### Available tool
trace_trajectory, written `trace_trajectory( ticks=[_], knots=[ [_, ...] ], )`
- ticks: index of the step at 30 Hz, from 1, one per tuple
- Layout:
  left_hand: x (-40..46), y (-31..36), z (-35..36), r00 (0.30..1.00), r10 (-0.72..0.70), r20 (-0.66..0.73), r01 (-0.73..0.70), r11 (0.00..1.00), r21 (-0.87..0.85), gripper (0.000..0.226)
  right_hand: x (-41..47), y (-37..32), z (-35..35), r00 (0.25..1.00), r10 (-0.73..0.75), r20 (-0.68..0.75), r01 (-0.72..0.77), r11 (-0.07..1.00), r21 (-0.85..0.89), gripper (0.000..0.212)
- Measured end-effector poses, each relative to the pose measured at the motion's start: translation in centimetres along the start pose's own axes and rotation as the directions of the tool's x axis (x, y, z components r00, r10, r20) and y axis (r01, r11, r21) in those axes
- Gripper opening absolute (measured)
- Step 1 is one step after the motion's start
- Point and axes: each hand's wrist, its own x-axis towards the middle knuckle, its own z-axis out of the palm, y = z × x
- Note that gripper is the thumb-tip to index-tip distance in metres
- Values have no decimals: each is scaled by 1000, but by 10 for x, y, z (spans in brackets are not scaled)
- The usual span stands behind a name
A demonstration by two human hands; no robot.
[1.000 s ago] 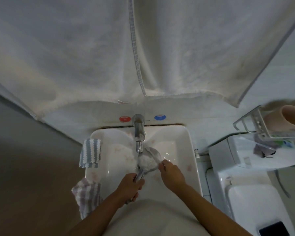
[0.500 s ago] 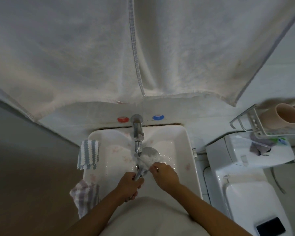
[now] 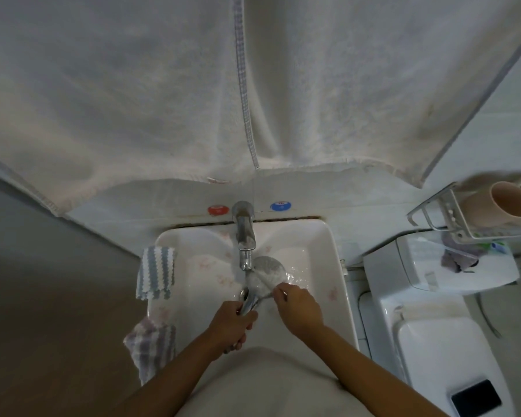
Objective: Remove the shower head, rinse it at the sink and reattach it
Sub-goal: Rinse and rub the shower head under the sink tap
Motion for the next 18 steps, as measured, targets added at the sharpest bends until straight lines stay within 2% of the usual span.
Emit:
trace_trajectory(
  ticks=[4, 7, 9, 13, 18],
  knots=[
    [3, 0, -3, 1000, -24, -8, 23, 999, -37, 27, -7, -2, 4, 995, -23, 100, 21, 1000, 19, 30],
    [4, 1, -5, 999, -34, -6, 33, 998, -47, 26, -4, 3, 1, 1000, 22, -18, -22, 1000, -3, 32],
    [5, 1, -5, 999, -33, -4, 32, 998, -44, 26, -3, 5, 0, 998, 43, -36, -42, 999, 14, 32],
    [6, -1, -6, 999, -49, -9, 48, 997, -53, 26, -8, 2, 6, 992, -10, 129, 2, 998, 61, 29],
    [6, 0, -8, 999, -50, -10, 50, 998, -50, 24, -4, 5, 1, 997, 62, -45, -61, 998, 21, 32]
  ],
)
